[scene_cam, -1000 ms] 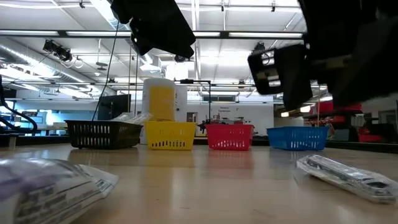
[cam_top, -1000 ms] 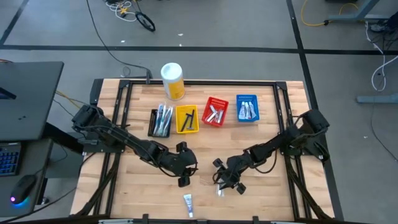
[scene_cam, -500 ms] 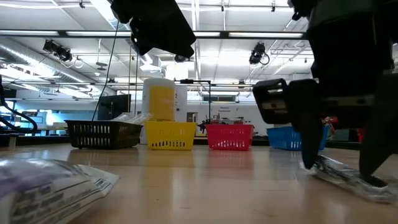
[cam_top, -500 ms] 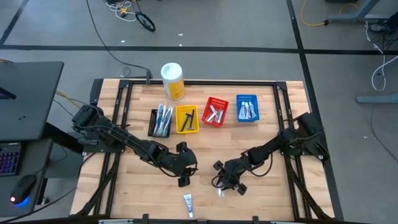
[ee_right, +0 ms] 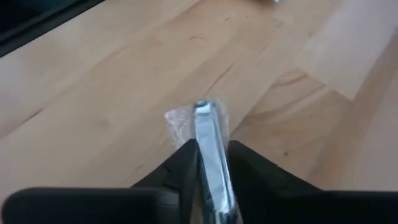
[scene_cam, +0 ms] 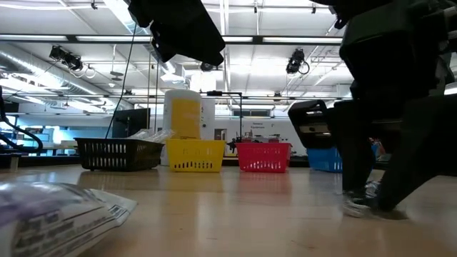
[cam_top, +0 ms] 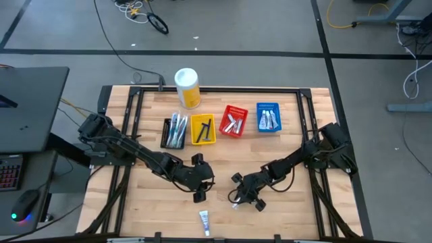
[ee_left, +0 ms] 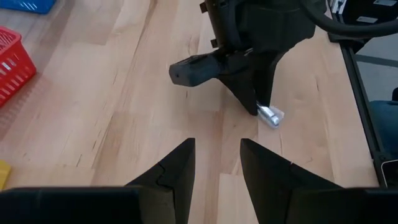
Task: Pick & Place Travel size toiletries
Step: Put the silver nail cutter into the red bin
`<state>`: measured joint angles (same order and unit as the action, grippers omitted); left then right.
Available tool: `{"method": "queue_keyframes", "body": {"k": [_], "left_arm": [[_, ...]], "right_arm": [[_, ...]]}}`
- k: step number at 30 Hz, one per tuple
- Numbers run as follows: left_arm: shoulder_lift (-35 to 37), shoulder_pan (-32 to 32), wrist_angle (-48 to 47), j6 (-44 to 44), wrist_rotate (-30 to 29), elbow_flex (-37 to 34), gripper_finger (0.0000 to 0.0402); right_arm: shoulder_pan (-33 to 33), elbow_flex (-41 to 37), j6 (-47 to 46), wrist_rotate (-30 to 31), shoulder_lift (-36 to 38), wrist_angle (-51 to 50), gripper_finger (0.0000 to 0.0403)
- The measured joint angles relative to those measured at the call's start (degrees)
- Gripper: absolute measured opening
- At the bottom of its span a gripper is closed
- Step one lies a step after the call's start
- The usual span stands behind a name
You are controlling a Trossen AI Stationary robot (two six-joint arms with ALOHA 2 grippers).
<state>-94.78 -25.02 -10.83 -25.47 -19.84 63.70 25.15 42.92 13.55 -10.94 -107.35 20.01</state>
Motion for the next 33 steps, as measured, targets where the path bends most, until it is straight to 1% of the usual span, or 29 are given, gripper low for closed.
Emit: {"method": "queue_keyframes", "body": {"k": [3, 5, 8, 11, 13, 15, 18, 21, 22, 23, 24, 25, 26, 29, 30, 32, 33], "left_arm": [[0.00, 0.00, 0.02, 0.00, -0.02, 0.00, 0.0135], [0.00, 0.00, 0.02, 0.00, -0.12, 0.00, 0.0135], [0.00, -0.01, 0.01, 0.04, -1.34, 0.00, 0.0135], [0.00, 0.00, 0.02, 1.01, -2.18, 0.00, 0.0135], [0.00, 0.00, 0.13, 2.21, -2.47, 0.00, 0.0135], [0.00, -0.02, 0.20, 2.42, -3.12, 0.00, 0.0135], [0.00, 0.00, 0.17, 2.54, -4.35, 0.00, 0.0135], [0.00, 0.00, 0.10, 2.56, -4.55, 0.00, 0.0135], [0.00, 0.00, -0.01, 2.58, -4.55, 0.00, 0.0135], [0.00, 0.00, -0.04, 2.76, -4.55, 0.00, 0.0135], [0.00, 0.00, -0.04, 3.40, -4.55, 0.00, 0.0135], [0.00, 0.00, -0.06, 3.92, -4.53, 0.00, 0.0135], [0.00, -0.02, -0.03, 5.03, -4.52, 0.00, 0.0135], [0.00, -0.01, 0.01, 6.28, -4.52, 0.00, 0.0135], [0.00, 0.00, 0.00, 6.29, -4.52, 0.00, 0.0135], [0.00, 0.00, -0.01, 6.32, -4.52, 0.00, 0.0135], [0.00, 0.00, -0.03, 6.32, -4.52, 0.00, 0.0135]], "right_arm": [[0.00, 0.00, -1.12, 0.01, 0.00, 0.22, 0.0070], [0.00, -0.02, -1.25, 0.02, 0.16, 0.45, 0.0060], [-0.06, -0.26, -2.77, 0.16, 1.31, 0.34, 0.0056], [-0.73, -0.22, -3.47, 3.31, 4.23, 1.10, 0.0055], [-1.51, -0.22, -2.53, 8.81, 6.63, 0.84, 0.0054], [-2.52, -0.24, -0.14, 16.50, 9.30, -0.03, 0.0054], [-4.79, -0.11, 3.94, 32.00, 13.95, -1.01, 0.0055], [-8.83, -0.13, 6.71, 48.16, 17.29, -2.65, 0.0062], [-10.69, -0.14, 6.86, 51.93, 18.18, -2.96, 0.0063], [-12.92, -0.15, 6.47, 54.17, 18.92, -2.65, 0.0065], [-15.37, -0.13, 5.39, 54.27, 19.40, -2.02, 0.0065], [-18.11, -0.13, 3.75, 52.94, 19.61, -2.02, 0.0066], [-20.70, -0.13, 1.62, 50.05, 19.56, -2.16, 0.0066], [-28.36, -0.13, -4.44, 36.97, 17.93, -2.09, 0.0067], [-30.42, -0.13, -6.11, 34.05, 17.07, -2.38, 0.0068], [-33.64, -0.13, -8.95, 31.81, 15.17, -2.49, 0.0068], [-34.86, -0.13, -9.77, 31.79, 14.36, -2.68, 0.0068]]}}
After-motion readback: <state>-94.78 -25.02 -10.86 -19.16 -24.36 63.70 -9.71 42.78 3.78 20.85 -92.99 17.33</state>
